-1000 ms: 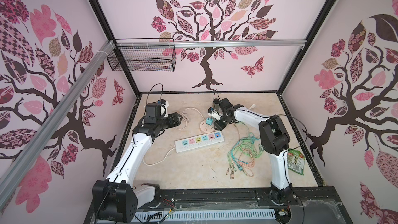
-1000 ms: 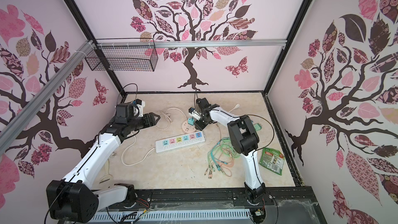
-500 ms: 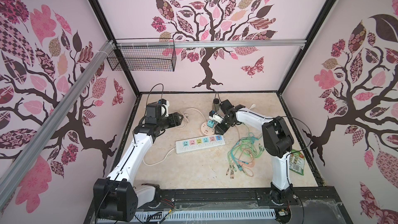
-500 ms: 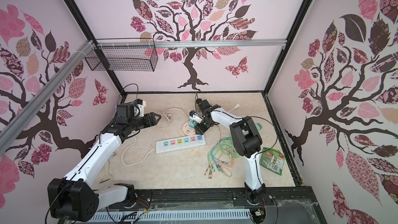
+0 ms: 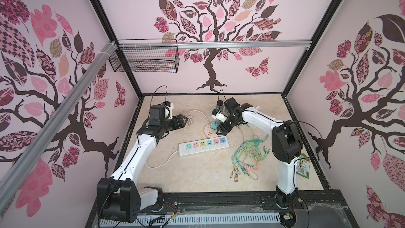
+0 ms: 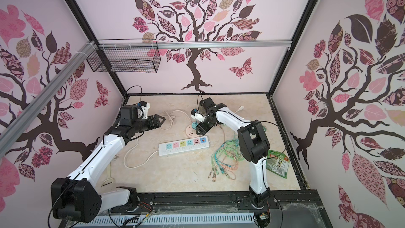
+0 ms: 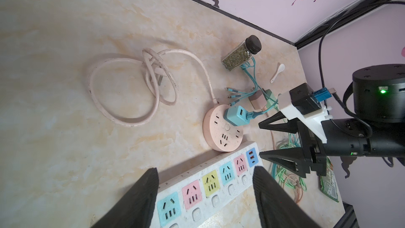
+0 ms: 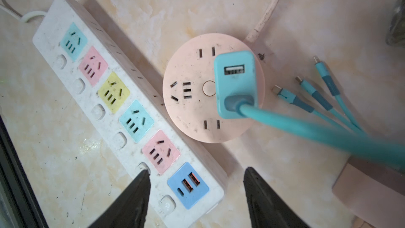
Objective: Insert the plug
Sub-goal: 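Open the right gripper and lift it off the inserted plug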
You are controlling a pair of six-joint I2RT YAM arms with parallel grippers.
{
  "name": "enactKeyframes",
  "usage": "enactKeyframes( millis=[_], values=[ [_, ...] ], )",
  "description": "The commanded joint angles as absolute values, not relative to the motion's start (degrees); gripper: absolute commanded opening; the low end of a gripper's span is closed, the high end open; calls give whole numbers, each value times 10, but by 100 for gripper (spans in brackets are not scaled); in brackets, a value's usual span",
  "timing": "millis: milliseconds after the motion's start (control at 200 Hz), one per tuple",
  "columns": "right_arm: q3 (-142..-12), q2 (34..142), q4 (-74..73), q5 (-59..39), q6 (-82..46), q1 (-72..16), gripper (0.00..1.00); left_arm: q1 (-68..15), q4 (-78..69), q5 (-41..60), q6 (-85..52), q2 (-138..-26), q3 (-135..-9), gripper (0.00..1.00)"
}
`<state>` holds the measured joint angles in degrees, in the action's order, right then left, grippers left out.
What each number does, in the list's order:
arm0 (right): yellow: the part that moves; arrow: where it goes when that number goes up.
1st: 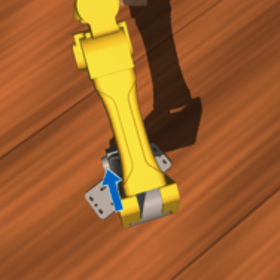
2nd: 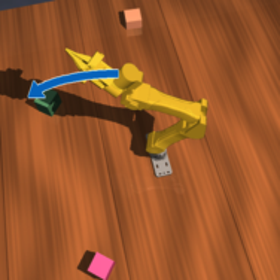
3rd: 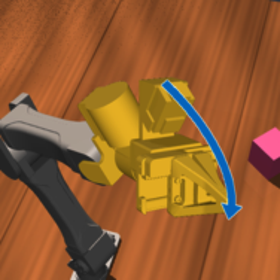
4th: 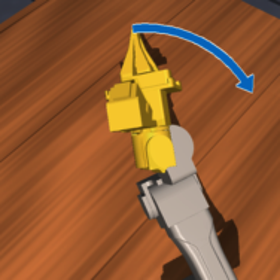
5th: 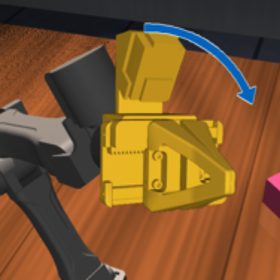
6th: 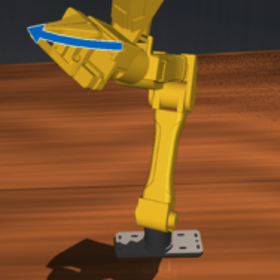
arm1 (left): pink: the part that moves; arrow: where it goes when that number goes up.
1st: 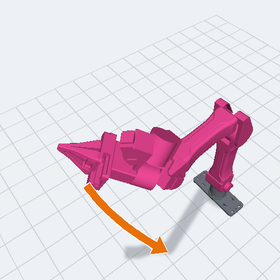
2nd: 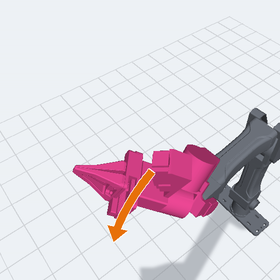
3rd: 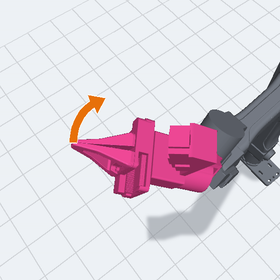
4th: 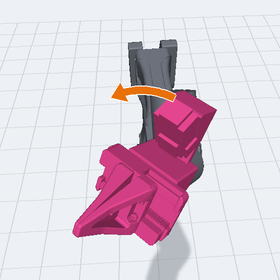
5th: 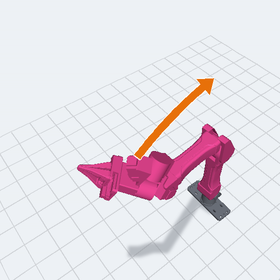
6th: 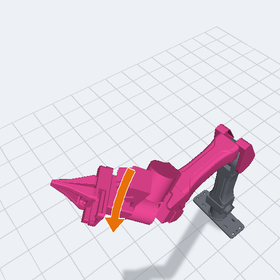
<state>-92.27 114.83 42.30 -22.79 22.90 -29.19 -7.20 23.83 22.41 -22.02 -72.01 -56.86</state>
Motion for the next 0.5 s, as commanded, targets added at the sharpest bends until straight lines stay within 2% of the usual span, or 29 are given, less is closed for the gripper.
enactKeyframes(
  millis=[0, 255, 495],
  values=[
    [-923, 1099, 444, -277, 226, -295, 70, -70, 224, 231, -223, -729, -559, 72],
    [-816, 973, 370, -301, 147, -295, 67, -70, 235, 240, -219, -756, -586, 71],
    [-724, 864, 316, -210, 50, -288, 63, -69, 237, 255, -220, -747, -589, 70]
  ],
)
